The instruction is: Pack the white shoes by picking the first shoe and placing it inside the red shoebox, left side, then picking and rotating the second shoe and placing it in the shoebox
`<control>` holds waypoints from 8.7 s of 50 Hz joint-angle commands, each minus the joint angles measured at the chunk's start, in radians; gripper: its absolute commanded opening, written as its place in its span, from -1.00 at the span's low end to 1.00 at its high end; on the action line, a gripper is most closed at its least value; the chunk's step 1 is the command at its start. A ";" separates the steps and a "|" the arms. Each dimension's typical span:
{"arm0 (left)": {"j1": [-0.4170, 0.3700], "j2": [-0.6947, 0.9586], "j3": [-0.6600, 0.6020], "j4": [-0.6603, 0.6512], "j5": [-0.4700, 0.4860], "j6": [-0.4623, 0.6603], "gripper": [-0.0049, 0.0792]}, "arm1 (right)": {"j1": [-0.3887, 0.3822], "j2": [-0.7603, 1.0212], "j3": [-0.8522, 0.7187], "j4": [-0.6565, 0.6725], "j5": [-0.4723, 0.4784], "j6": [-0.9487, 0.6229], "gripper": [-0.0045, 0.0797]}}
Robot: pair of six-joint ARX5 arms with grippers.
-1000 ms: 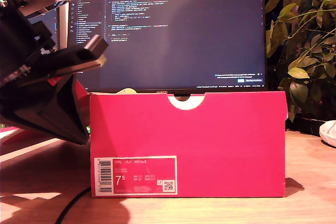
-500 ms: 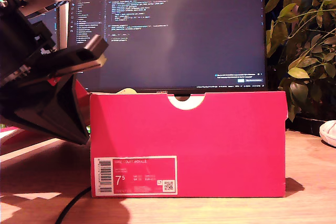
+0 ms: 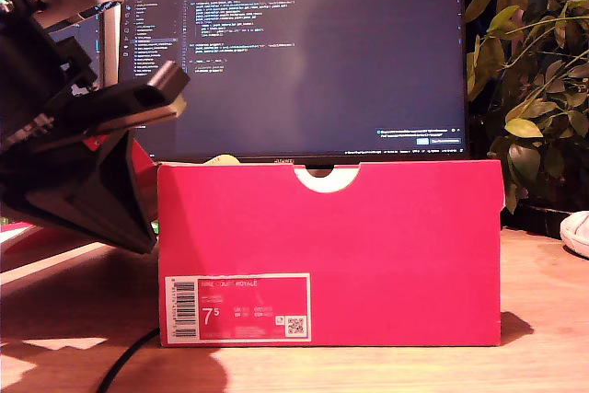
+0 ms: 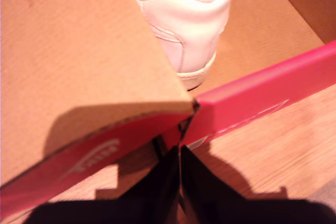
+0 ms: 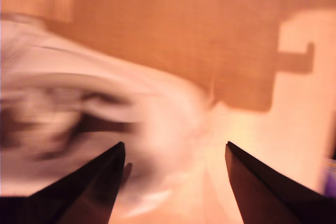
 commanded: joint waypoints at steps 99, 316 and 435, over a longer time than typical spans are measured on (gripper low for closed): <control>0.000 0.007 -0.002 0.008 -0.003 0.004 -0.93 | -0.031 0.005 -0.018 0.090 -0.029 -0.048 -0.21; 0.000 0.007 -0.002 0.008 -0.003 0.004 -0.93 | 0.504 0.329 0.893 -0.065 -0.091 -2.608 -0.92; 0.000 0.007 -0.002 0.008 0.016 -0.003 -0.93 | 0.574 0.665 0.893 0.093 -0.310 -2.884 -0.92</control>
